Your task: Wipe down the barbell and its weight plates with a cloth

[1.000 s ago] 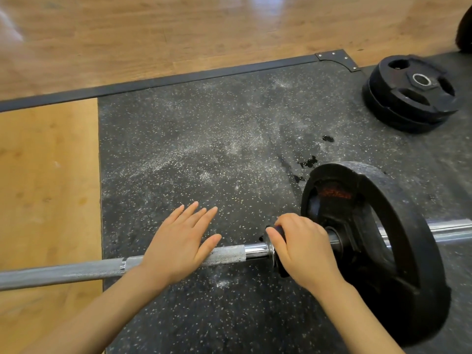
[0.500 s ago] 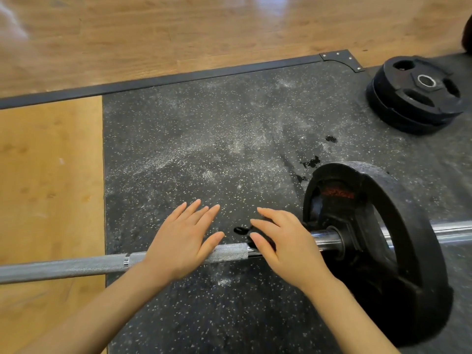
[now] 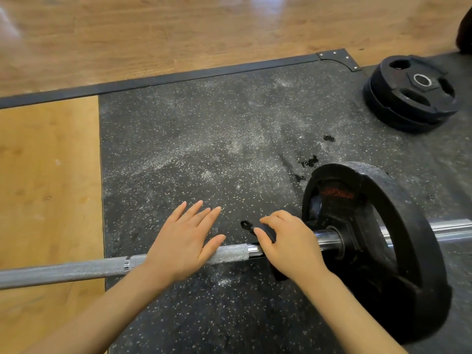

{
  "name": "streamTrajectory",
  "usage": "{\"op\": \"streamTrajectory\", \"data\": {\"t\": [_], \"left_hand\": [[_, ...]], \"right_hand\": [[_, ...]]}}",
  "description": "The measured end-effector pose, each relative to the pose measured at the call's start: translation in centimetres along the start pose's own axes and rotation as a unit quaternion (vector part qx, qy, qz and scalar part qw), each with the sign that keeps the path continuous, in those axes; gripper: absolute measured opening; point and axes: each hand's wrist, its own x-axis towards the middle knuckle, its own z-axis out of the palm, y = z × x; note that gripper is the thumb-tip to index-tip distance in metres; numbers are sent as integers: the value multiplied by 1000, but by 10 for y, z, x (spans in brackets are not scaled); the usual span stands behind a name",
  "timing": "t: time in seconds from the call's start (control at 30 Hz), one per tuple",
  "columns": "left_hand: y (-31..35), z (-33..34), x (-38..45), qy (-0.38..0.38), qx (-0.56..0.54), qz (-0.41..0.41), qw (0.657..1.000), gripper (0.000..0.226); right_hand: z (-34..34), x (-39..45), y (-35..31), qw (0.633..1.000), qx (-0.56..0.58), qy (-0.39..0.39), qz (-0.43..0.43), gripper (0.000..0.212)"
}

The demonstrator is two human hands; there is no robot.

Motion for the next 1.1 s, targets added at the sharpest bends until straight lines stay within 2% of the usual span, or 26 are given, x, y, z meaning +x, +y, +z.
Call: {"op": "streamTrajectory", "data": {"t": [0.17,0.33,0.47,0.7,0.87,1.0,1.1], "left_hand": [[-3,-6,5,19,-4,2,1000,78],[-8,-11,16,36,30,-10,999,80],[-12,-19,23,40,65,-19,997,80],[-15,-33,38,23,89,-18,996,83],[-6,-72,71,16,113,52,992,94],[32,-105,104,53,92,98,989,84],[73,-97,120,26,46,122,991,69]], "right_hand": [[-7,-5,-5,995,72,57,-43,27],[-37,-9,-15,979,83,163,-89,34],[-78,-20,-14,965,88,214,-124,37],[-153,-40,8,934,178,310,-31,35],[-177,-29,41,938,139,318,10,35],[-144,-33,49,940,89,328,19,37],[-112,-44,54,934,-11,357,-4,39]]}}
